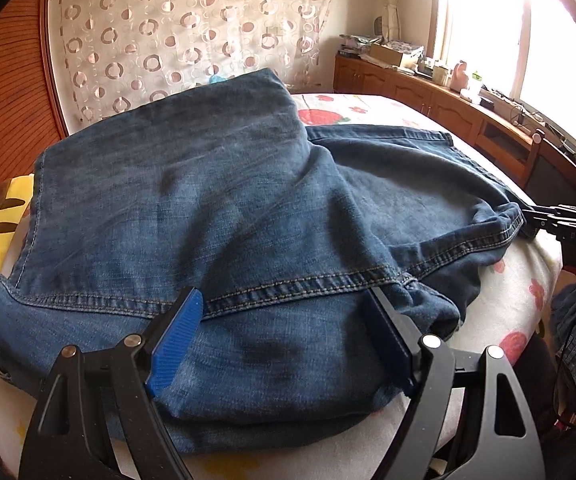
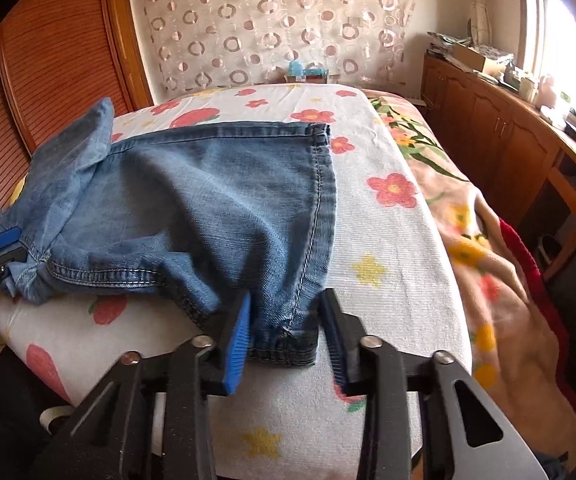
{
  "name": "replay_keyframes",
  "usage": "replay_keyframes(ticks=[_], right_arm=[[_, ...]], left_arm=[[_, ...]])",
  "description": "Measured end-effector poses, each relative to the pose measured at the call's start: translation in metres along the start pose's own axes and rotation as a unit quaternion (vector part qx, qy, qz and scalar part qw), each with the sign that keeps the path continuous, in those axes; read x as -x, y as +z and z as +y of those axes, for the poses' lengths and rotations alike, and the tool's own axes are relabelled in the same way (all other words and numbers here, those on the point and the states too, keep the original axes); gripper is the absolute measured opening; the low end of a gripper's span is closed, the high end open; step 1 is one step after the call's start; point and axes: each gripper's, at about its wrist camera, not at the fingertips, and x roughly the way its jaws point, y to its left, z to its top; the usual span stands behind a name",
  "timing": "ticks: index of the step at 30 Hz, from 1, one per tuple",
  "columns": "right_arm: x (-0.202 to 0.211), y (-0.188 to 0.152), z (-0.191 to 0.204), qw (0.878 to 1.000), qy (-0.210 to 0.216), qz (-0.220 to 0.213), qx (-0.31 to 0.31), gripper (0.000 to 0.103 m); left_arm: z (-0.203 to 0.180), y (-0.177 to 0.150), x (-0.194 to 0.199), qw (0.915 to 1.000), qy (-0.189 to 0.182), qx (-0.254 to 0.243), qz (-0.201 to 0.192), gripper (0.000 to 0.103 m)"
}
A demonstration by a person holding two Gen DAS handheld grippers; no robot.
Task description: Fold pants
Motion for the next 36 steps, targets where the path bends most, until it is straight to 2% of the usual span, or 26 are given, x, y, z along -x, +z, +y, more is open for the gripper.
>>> replay_keyframes(ticks=[2, 3, 7, 10, 16, 20, 24, 29, 33, 36], right_arm=[[0.0, 0.001, 0.0, 1.0, 0.01, 0.002, 0.002, 0.016], [0.001, 0.001, 0.0, 1.0, 0.017, 0.002, 0.001, 0.014], [0.018, 0.013, 0.009, 0.999, 0.045, -0.031, 0.007, 0.013], [0.038, 0.036, 0.02, 0.995, 0.072, -0.063, 0.016, 0.013], [0.075, 0.089, 0.068, 0.98, 0.141, -0.124, 0.07, 0.013], [0.084, 0.115, 0.114, 0.967, 0.183, -0.144, 0.107, 0.013], [0.082, 0.13, 0.158, 0.955, 0.217, -0.15, 0.138, 0.013], [0.064, 0.146, 0.193, 0.946, 0.254, -0.134, 0.153, 0.013], [0.042, 0.154, 0.21, 0.946, 0.26, -0.11, 0.162, 0.013], [0.018, 0.166, 0.2, 0.948, 0.259, -0.09, 0.16, 0.013]], left_arm=[[0.002, 0.0, 0.002, 1.0, -0.001, 0.003, 0.002, 0.082], [0.003, 0.0, 0.003, 1.0, -0.003, 0.004, 0.003, 0.082], [0.006, 0.002, 0.008, 1.0, 0.0, 0.008, 0.001, 0.082], [0.009, 0.006, 0.018, 0.9998, 0.004, 0.013, -0.013, 0.082], [0.019, 0.014, 0.04, 0.9989, 0.012, 0.02, -0.04, 0.082], [0.031, 0.016, 0.054, 0.9976, 0.02, 0.034, -0.057, 0.082], [0.046, 0.014, 0.064, 0.9963, 0.034, 0.046, -0.065, 0.082], [0.062, 0.008, 0.068, 0.995, 0.045, 0.06, -0.066, 0.082], [0.073, 0.003, 0.068, 0.9943, 0.05, 0.07, -0.063, 0.082], [0.077, 0.0, 0.066, 0.9942, 0.051, 0.074, -0.06, 0.082]])
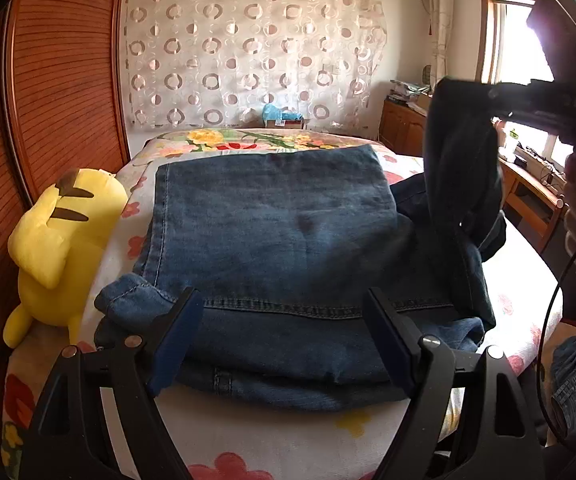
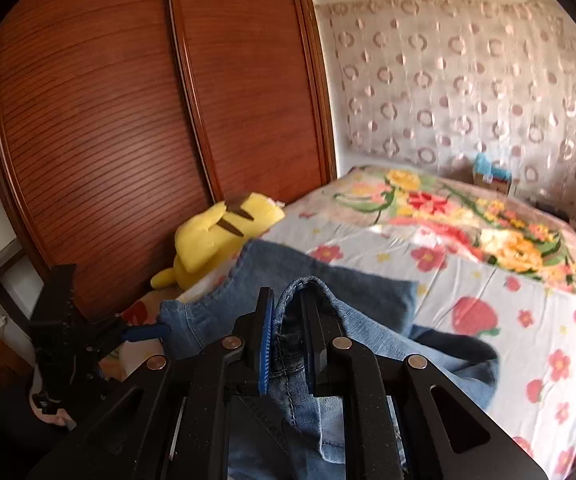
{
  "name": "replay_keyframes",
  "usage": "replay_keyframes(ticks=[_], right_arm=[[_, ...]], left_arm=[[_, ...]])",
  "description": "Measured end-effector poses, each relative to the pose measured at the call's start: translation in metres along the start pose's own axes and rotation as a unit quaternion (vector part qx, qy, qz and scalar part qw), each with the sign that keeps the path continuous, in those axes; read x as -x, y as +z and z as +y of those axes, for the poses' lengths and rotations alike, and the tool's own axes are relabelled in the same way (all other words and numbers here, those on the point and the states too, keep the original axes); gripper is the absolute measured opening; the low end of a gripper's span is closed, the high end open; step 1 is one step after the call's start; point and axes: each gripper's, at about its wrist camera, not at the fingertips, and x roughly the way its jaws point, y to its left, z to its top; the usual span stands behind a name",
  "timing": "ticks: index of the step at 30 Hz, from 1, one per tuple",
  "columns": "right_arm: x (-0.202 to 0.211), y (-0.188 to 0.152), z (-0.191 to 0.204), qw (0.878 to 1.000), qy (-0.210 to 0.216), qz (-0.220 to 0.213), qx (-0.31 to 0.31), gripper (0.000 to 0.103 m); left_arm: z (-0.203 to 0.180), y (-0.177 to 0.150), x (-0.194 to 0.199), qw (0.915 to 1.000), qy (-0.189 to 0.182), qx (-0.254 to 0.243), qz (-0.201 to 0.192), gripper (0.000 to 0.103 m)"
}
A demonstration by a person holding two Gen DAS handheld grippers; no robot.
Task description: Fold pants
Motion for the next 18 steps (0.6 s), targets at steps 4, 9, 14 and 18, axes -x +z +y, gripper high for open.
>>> replay_keyframes(ticks=[4, 9, 14, 18], right_arm=[[-0.02, 0.011, -0.008, 1.0, -0.002, 0.017, -0.011, 0.013], [-0.012, 0.018, -0.001, 0.999, -0.012, 0.022, -0.02, 0.027], [0.014, 0.016, -0.005, 0.999, -0.03, -0.011, -0.023, 0.043], [0.033, 0.007, -0.011, 0.997, -0.07, -0.015, -0.026, 0.044]], left_arm=[[0.002, -0.001, -0.001, 1.0, 0.0, 0.001, 0.002, 0.082], [0.001, -0.003, -0.003, 1.0, -0.001, -0.001, 0.004, 0.082], [-0.004, -0.003, -0.005, 1.0, -0.004, -0.004, 0.006, 0.082], [-0.008, 0.001, -0.008, 0.9999, -0.009, -0.011, 0.007, 0.082]])
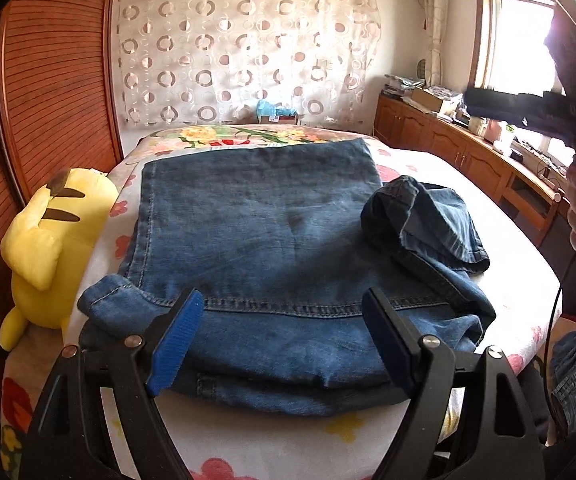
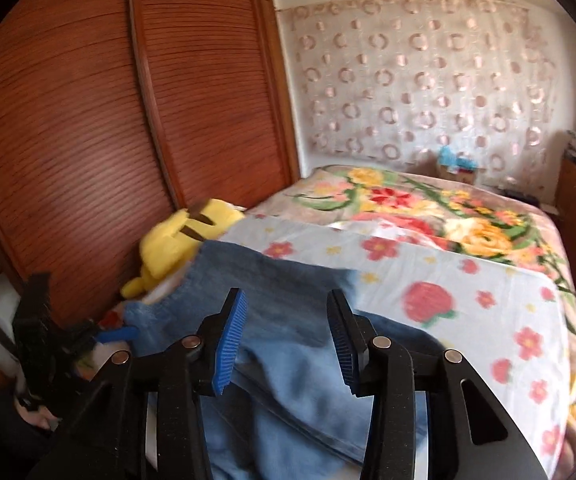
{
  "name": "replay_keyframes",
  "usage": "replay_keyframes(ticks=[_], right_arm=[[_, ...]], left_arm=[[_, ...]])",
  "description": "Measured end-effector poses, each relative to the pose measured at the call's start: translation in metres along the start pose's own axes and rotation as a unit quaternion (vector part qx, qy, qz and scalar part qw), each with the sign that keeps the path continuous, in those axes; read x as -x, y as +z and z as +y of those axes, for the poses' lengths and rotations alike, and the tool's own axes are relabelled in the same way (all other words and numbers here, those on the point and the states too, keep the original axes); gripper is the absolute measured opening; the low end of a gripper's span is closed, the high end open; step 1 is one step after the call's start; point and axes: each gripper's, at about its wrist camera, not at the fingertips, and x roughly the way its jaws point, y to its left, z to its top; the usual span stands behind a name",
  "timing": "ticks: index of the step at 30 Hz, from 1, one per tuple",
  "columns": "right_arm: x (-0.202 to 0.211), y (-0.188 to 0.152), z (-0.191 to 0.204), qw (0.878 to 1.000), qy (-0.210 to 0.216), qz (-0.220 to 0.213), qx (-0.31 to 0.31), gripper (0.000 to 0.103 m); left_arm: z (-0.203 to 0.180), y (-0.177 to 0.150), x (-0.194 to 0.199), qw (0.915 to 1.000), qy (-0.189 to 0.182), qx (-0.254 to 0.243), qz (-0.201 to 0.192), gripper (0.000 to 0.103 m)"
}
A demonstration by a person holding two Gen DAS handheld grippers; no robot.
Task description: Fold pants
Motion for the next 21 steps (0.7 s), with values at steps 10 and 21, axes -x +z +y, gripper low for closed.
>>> replay_keyframes(ticks=[10, 21], right_arm=[[0.018, -0.06, -0.025, 0.995, -0.063, 0.05, -0.053, 0.044], [0.008, -0.081, -0.019, 0.988, -0.055, 0.101, -0.104, 0.044]], left_arm=[[-0.031, 0.029, -0.01, 0.9991, -0.028, -0.026, -0.019, 0.082], [-0.066, 0.056, -0.03, 0.9927, -0.084, -0.085, -0.013, 0.056]])
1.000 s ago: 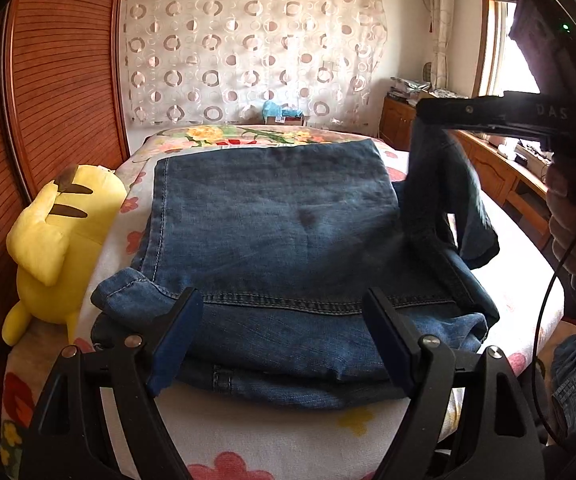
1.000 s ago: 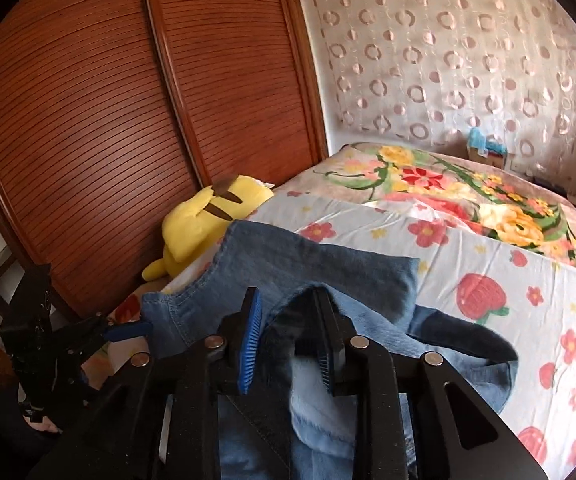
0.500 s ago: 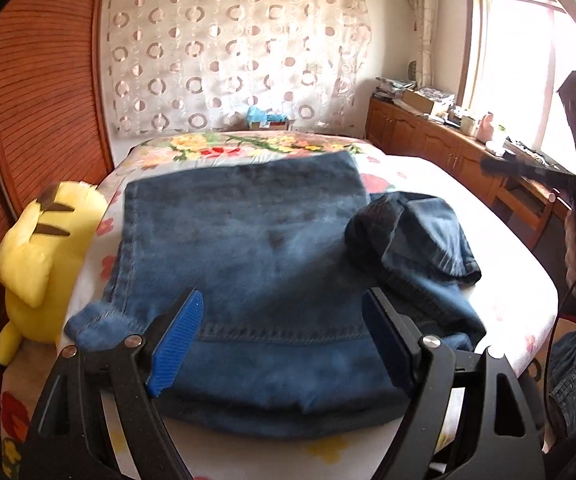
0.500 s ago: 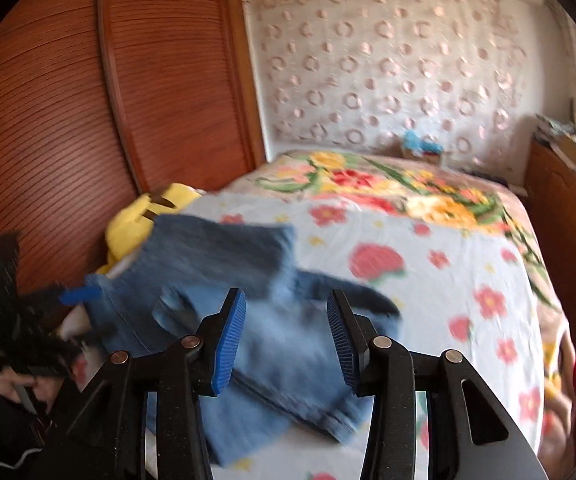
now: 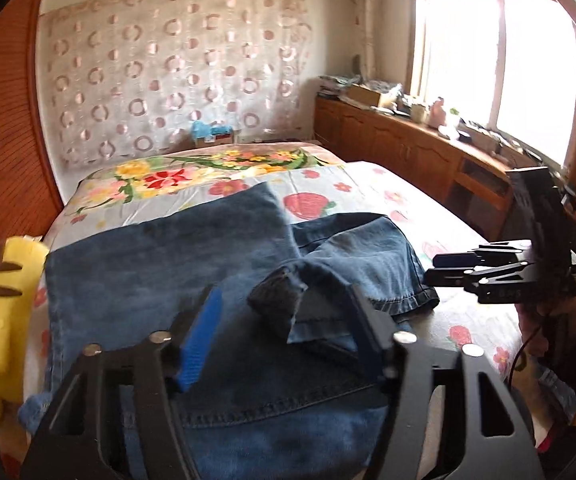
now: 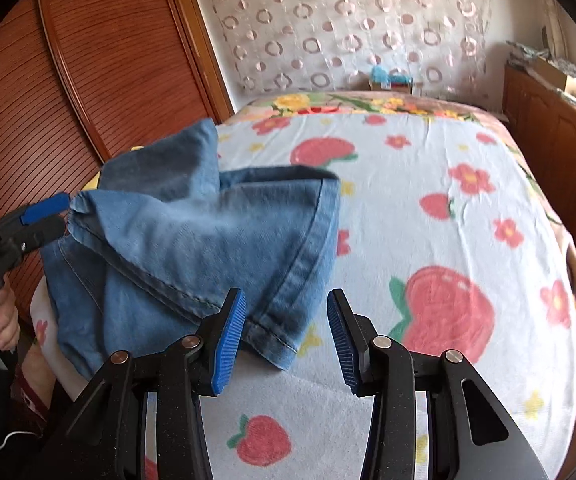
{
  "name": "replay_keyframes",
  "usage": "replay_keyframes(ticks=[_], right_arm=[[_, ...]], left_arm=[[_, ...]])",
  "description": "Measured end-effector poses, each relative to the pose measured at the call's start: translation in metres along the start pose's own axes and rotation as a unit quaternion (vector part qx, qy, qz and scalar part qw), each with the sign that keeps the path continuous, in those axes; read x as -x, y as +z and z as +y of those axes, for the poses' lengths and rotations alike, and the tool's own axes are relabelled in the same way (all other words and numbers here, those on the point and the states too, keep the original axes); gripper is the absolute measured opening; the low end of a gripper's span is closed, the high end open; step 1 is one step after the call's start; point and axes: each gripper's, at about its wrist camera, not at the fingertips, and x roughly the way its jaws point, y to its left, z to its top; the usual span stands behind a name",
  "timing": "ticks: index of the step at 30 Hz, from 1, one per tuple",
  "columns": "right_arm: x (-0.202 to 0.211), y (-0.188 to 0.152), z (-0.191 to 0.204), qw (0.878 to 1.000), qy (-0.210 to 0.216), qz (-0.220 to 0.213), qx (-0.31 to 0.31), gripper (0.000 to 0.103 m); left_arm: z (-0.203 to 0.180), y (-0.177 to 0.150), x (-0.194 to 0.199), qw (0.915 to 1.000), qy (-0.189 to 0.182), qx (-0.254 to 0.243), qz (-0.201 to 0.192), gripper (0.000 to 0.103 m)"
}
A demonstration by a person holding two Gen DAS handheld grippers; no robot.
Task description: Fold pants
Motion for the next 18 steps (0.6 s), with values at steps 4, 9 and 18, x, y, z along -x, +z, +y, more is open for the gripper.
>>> replay_keyframes(ticks=[4, 9, 18], right_arm=[[-0.005, -0.004, 0.004, 1.0, 0.006, 0.014, -0.009, 0.044], [-0.009, -0.007, 0.012, 1.0, 0.006, 0.021, -0.013, 0.044], [-0.012, 0.001, 0.009, 1.0, 0.024, -0.003, -0.002, 0.007]], left_arm=[[-0.004, 0.006, -0.011, 0.9998, 0.005, -0.017, 0.009, 0.044], [0.002, 0.002, -0.021, 0.9994, 0.01, -0.021, 0.025, 0.028], [-0.004, -0.001, -0.011, 0.9995, 0.001, -0.023, 0.021, 0.018]])
